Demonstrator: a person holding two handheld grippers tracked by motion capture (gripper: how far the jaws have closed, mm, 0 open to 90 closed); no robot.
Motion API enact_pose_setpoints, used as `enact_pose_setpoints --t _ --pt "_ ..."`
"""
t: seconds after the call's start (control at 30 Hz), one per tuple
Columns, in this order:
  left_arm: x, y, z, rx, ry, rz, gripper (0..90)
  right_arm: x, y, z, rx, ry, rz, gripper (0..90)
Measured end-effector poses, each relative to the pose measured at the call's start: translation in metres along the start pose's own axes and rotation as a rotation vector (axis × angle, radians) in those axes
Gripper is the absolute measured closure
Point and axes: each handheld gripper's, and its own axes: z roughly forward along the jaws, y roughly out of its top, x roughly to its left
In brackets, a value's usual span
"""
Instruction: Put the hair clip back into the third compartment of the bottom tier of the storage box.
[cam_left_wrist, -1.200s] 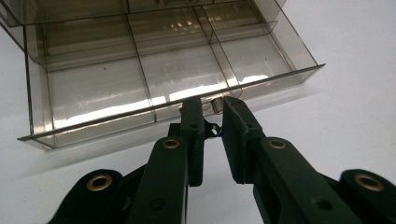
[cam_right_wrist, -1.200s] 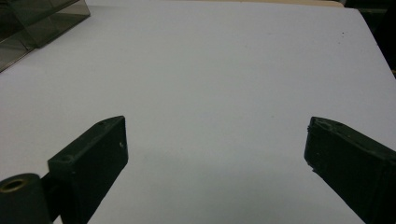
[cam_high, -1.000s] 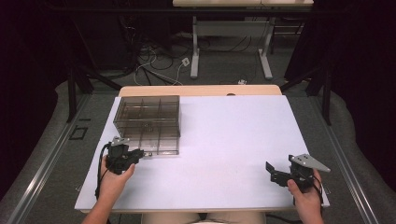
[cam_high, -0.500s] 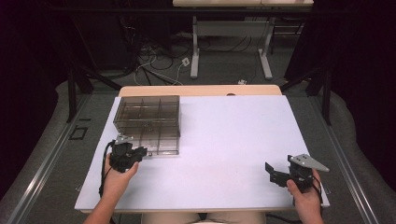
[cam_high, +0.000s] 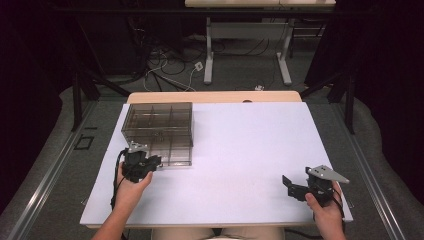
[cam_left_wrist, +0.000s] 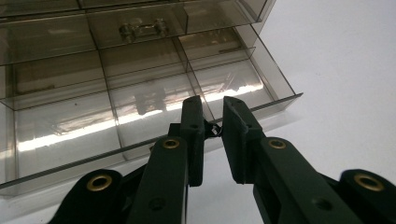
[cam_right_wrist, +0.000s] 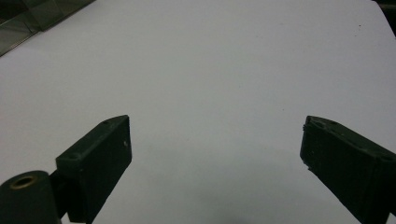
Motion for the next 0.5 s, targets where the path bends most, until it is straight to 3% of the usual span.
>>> enact_pose_setpoints --t 0.5 --pt "-0.0054 0.0048 0.0085 -0.001 -0.002 0.006 78.9 -0.0007 0.0002 0.0000 -0.005 0.002 0.001 8.4"
